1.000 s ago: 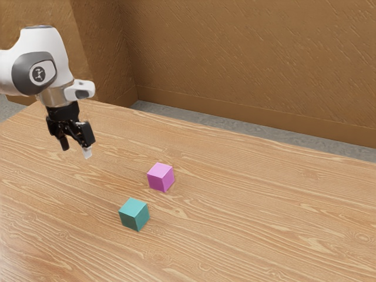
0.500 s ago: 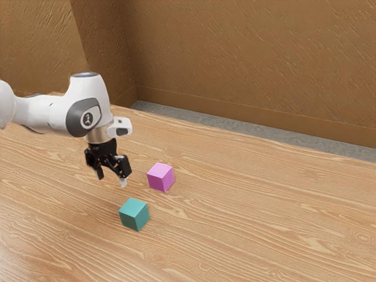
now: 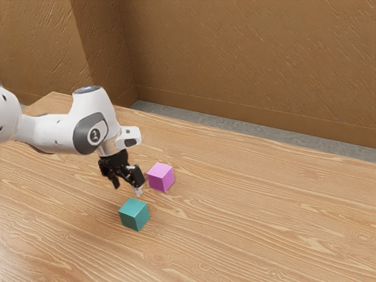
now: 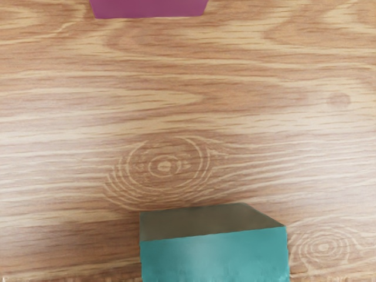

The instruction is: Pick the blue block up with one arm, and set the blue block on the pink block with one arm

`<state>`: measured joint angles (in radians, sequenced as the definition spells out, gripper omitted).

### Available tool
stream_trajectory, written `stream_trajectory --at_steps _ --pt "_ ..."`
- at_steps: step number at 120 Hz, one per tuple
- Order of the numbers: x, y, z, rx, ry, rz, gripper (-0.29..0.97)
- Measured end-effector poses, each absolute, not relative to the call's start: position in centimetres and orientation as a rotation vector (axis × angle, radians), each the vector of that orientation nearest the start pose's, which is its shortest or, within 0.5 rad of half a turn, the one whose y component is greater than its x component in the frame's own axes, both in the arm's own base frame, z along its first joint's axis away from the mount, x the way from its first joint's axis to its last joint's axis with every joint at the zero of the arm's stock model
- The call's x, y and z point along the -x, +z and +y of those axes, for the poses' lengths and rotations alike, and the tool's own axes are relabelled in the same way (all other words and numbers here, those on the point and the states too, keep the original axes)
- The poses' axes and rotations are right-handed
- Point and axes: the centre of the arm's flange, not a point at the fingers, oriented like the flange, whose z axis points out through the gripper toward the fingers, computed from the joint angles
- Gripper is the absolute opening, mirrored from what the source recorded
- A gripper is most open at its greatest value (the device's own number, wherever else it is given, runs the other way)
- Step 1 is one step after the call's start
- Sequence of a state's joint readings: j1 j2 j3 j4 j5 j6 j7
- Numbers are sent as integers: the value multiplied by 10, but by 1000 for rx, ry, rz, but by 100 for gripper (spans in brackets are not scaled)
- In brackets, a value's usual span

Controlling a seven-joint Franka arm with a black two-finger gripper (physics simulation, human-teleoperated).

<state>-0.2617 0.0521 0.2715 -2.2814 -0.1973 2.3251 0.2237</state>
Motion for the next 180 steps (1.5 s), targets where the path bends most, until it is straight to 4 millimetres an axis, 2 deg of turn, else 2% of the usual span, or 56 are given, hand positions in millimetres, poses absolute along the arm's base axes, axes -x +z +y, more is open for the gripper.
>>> stream_trajectory --at_steps 16,39,82,113,126,138,149,158,172,180 --pt "-519 316 1 3265 21 153 68" --pt "-518 305 -17 3277 43 207 68" --pt "-519 286 -15 3292 84 198 68" --pt "-518 249 -13 3286 164 164 68" --pt "-518 243 -12 3287 168 155 68" --pt "-519 244 -13 3289 155 157 49" --pt "-522 252 -11 3288 127 161 39" --pt "-525 273 -11 3291 64 175 33" --pt "-529 302 -11 3287 -21 205 31" --pt "-547 323 -2 3266 -76 219 31"
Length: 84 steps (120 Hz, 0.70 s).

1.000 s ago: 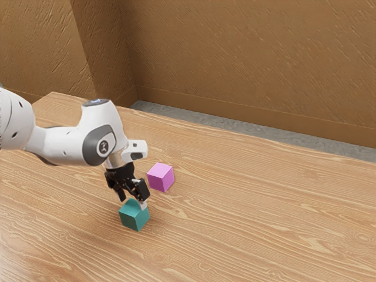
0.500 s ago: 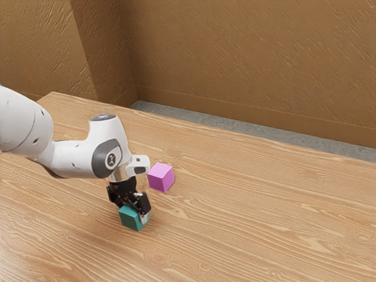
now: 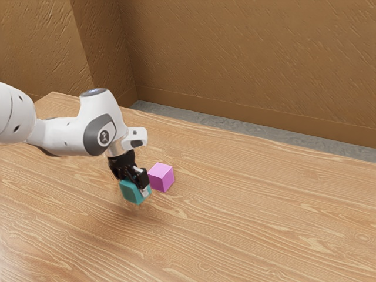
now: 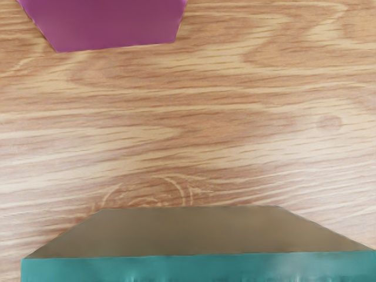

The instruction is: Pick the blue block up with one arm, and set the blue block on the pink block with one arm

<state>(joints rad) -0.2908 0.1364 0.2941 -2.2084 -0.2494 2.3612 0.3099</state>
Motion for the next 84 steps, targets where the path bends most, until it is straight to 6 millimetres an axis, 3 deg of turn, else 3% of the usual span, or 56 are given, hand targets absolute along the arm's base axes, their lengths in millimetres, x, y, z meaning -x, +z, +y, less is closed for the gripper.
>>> stream_trajectory --at_steps 7,18,40,60,84 --pt "-568 340 8 3234 -103 234 31" --pt "-589 351 22 3190 -95 250 30" --pt "-633 360 24 3133 -68 303 31" --pt "-663 355 30 3181 -61 243 32" --pt "-668 331 28 3278 -23 160 33"
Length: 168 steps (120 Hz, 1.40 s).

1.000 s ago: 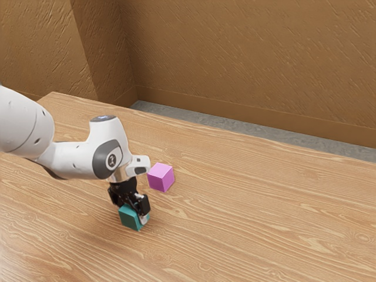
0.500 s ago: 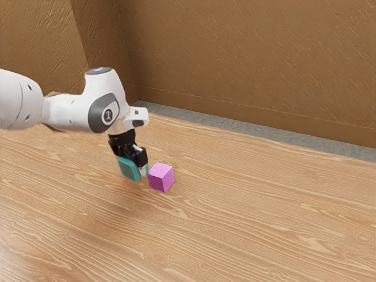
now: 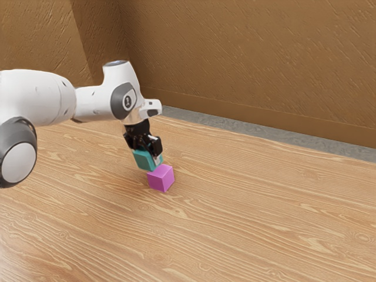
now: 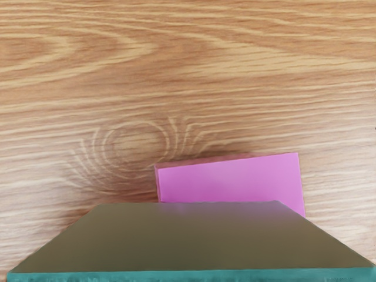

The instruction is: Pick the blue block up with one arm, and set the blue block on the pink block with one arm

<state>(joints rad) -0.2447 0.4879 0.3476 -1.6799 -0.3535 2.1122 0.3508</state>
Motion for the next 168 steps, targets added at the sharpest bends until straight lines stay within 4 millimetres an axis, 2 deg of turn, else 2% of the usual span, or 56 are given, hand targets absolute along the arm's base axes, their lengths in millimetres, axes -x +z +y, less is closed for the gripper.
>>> stream_trajectory --at_steps 23,54,80,107,118,126,134,142,149,153,157,162,168 --pt "-679 329 23 3300 -47 154 33" --pt "-681 323 19 3318 -41 145 34" --pt "-681 321 16 3325 -38 158 55" --pt "-681 324 15 3329 -48 166 64" --pt "-681 334 17 3328 -69 171 65" --pt "-680 347 18 3330 -97 176 66" --pt "-678 371 18 3335 -149 185 66" --pt "-671 416 18 3336 -228 213 67" --pt "-653 479 20 3318 -311 269 67" --pt "-634 524 20 3294 -360 315 67" --pt "-614 558 17 3270 -382 357 67" --pt "-587 582 17 3248 -377 394 67" --pt "-569 592 20 3210 -340 415 68"
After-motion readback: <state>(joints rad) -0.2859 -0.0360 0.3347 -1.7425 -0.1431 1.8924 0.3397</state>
